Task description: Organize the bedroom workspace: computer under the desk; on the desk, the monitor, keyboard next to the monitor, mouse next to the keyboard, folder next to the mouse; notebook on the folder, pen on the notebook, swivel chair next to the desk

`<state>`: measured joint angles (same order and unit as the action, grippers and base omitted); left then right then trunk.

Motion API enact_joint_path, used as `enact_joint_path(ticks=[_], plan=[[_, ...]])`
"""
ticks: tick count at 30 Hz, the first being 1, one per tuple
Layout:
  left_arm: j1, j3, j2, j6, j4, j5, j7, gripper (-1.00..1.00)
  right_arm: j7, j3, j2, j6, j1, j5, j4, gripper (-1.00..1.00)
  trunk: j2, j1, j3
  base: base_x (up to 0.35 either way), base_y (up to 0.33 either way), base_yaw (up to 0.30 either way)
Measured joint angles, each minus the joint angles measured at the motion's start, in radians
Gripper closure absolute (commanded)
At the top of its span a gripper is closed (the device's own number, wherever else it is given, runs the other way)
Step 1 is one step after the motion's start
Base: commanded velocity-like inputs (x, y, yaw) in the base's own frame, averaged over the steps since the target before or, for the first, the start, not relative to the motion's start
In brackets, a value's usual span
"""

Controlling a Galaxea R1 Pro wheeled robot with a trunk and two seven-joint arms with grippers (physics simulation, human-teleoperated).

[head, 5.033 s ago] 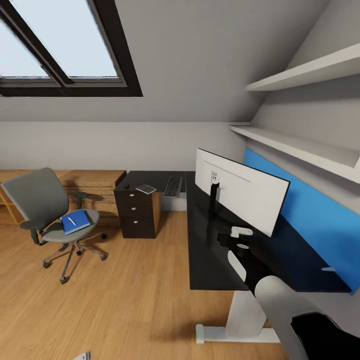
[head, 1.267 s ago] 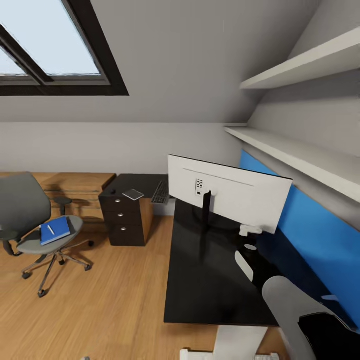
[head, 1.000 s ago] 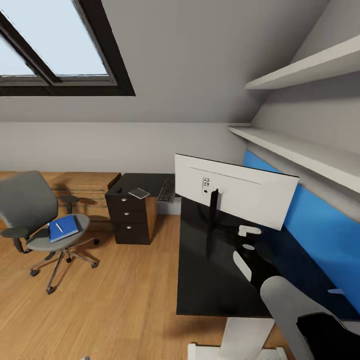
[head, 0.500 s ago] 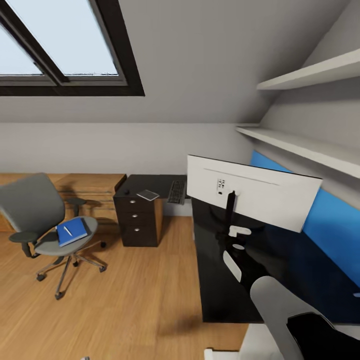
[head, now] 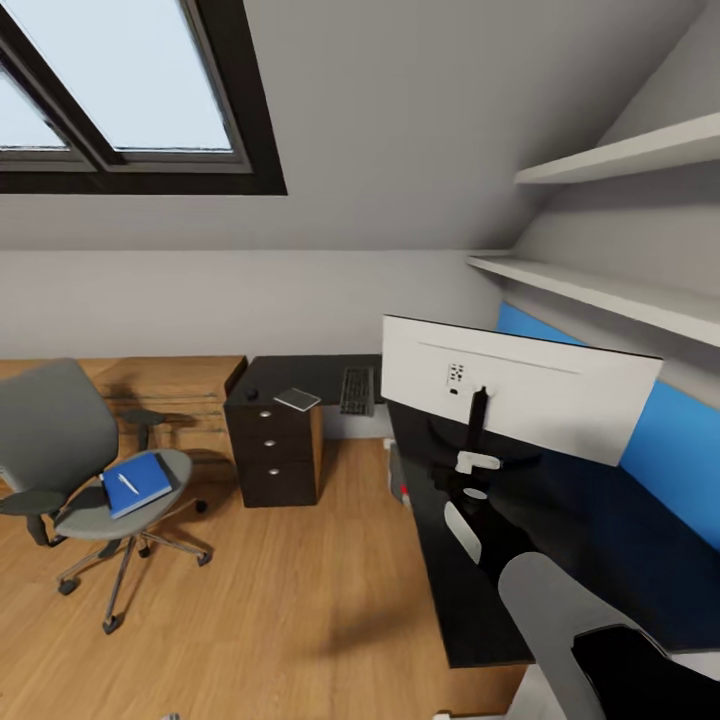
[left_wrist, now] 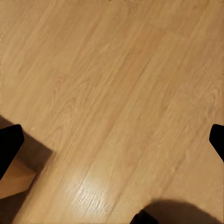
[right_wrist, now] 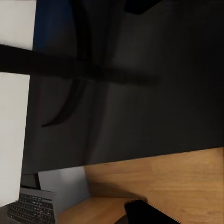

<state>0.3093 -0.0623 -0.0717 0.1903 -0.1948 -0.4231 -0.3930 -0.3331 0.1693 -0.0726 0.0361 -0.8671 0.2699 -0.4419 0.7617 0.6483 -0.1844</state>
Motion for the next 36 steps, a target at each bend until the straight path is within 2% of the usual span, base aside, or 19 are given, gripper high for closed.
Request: enact_joint_path(ticks=[11,17,36], plan=[[0.000,0.000,0.001,0.000,0.000,0.000,0.000,-1.00,0.000,0.002,-0.001,0.000,0.000,0.000,0.000,-1.00,0.000,0.000,0.000,0.020,0.330,-0.004],[0.000,0.000,0.001,0.001,0.000,0.000,0.000,-1.00,0.000,0.001,0.000,-0.001,0.000,0.000,0.000,-1.00,0.000,0.000,0.000,0.201,0.269,0.000],[0.000,0.000,0.003,0.006,0.001,0.000,0.001,-1.00,-0.001,0.000,0.000,-0.001,0.000,-0.001,0.000,-1.00,0.000,0.000,0.000,0.321,0.032,0.000]])
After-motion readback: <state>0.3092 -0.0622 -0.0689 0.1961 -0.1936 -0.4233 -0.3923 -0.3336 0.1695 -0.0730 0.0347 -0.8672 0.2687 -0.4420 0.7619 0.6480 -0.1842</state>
